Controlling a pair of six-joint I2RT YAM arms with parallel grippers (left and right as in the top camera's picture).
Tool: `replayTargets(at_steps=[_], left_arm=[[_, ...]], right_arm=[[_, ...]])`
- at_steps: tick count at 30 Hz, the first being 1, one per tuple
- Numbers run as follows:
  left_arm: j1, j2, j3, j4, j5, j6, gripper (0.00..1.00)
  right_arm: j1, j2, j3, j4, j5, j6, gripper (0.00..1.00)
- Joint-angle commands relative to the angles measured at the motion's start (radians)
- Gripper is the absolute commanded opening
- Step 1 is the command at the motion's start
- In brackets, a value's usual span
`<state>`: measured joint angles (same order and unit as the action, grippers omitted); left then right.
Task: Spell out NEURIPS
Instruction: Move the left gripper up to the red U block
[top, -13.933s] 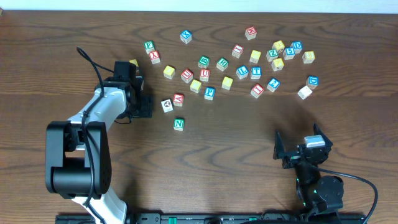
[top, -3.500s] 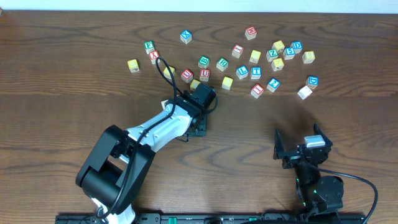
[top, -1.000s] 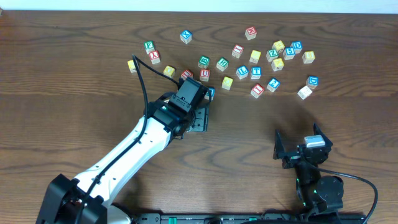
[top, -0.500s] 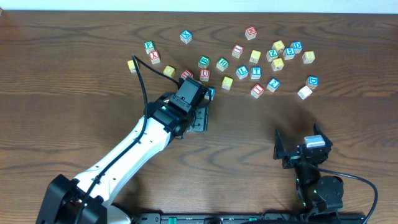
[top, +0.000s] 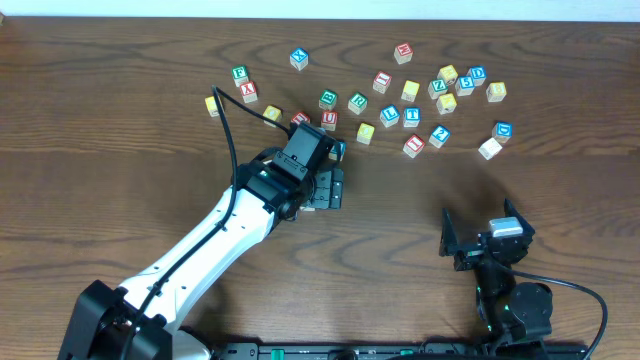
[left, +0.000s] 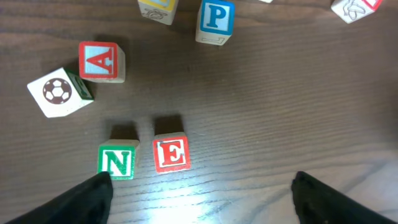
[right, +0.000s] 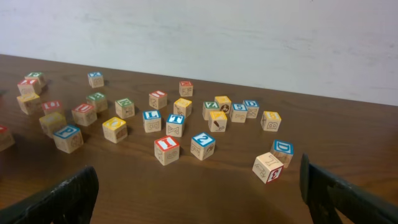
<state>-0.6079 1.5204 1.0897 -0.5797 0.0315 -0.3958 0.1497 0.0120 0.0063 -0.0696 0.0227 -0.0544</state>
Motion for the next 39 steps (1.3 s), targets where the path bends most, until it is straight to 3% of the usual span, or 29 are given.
replayTargets(at_steps=[1, 7, 13, 25, 32, 39], left_arm=[[0.001, -0.019, 0.037, -0.003, 0.013, 0.014, 0.92], [0.012, -0.016, 0.173, -0.089, 0.008, 0.092, 0.92], [0.098, 0.043, 0.389, -0.229, 0.000, 0.088, 0.92], [0.160, 0.466, 0.986, -0.542, 0.010, 0.021, 0.92], [0.187, 0.635, 1.062, -0.533, 0.011, -0.150, 0.92], [0.200, 0.736, 1.062, -0.503, 0.006, -0.230, 0.97]], right_arm=[[-0.008, -0.003, -0.001, -0.003, 0.009, 0.013, 0.99], [-0.008, -0.003, -0.001, -0.003, 0.009, 0.013, 0.99], [-0.008, -0.003, -0.001, -0.003, 0.009, 0.013, 0.99], [-0.008, -0.003, -0.001, -0.003, 0.009, 0.013, 0.99], [-0.008, -0.003, -0.001, -0.003, 0.009, 0.013, 0.99], [-0.008, -0.003, -0.001, -0.003, 0.009, 0.013, 0.99]])
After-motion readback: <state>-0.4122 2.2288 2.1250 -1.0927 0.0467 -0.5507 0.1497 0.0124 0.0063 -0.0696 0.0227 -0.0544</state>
